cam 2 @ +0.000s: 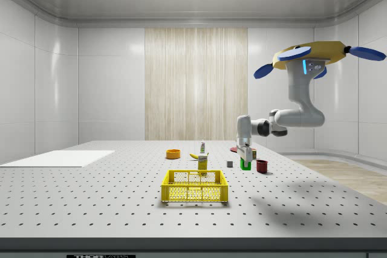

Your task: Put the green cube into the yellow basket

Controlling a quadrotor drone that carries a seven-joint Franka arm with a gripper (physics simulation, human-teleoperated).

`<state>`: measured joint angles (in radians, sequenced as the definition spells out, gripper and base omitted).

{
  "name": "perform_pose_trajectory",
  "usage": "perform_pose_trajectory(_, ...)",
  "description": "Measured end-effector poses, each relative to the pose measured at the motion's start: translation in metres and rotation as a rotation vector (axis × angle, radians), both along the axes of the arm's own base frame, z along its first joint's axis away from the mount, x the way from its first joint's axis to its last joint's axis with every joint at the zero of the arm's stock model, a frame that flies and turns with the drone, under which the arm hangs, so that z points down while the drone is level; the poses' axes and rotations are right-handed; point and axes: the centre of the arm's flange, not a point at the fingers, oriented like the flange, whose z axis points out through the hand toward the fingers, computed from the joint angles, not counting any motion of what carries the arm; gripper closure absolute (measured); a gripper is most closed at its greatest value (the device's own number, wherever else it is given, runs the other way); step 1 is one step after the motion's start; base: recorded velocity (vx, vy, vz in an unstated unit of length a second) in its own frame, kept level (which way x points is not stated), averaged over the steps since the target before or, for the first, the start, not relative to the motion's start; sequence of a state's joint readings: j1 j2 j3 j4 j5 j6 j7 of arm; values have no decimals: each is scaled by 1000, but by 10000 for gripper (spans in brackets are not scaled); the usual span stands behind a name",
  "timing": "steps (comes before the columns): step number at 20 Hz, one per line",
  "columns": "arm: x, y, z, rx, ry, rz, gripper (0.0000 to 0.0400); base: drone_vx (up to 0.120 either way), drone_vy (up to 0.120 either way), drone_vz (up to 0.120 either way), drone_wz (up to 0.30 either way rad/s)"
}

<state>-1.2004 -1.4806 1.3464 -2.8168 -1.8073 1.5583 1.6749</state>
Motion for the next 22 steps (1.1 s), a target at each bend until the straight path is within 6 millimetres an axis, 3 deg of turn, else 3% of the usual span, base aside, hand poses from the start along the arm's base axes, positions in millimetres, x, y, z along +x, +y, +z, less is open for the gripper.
perform_pose_trajectory(18, 0, 0, 0, 0, 0, 0, 149, 120, 0, 0, 0)
perform_pose_trajectory(22, 0, 0, 0, 0, 0, 0, 149, 120, -70, 0, 0)
